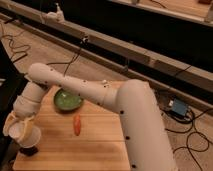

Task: Place the ceramic cup over the eraser

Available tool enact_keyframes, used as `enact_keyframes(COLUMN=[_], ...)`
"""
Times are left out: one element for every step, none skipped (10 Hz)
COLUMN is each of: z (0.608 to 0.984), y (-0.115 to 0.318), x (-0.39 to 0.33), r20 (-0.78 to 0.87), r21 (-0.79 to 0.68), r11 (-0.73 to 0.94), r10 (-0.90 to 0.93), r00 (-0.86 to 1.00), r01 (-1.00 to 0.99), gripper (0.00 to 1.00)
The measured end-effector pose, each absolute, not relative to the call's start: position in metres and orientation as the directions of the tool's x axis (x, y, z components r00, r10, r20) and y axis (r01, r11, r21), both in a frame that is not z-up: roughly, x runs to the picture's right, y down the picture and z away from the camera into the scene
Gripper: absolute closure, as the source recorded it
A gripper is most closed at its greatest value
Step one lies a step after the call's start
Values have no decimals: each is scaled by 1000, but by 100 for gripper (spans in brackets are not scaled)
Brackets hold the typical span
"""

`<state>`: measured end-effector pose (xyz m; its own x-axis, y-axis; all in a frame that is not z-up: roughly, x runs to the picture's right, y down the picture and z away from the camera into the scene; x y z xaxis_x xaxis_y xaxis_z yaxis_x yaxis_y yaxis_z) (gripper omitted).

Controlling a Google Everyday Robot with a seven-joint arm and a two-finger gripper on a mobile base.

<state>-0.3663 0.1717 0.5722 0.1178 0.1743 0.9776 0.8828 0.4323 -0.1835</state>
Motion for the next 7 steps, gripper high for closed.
enact_keyframes(z=[570,567,565,563,560,559,557], y=[172,173,174,175,178,181,185], x=[-369,-374,-376,-379,-382,-384,-386], r20=[979,981,982,983,983,983,982], r21=[-173,-153,-146,-136,-127,-122,-121], r11=[433,433,431,427,422,416,412], r10=[173,172,172,170,172,175,180], r00=[107,86,78,68,59,53,49], r01=[885,888,891,894,898,901,903], gripper=[100,100,100,100,100,100,100])
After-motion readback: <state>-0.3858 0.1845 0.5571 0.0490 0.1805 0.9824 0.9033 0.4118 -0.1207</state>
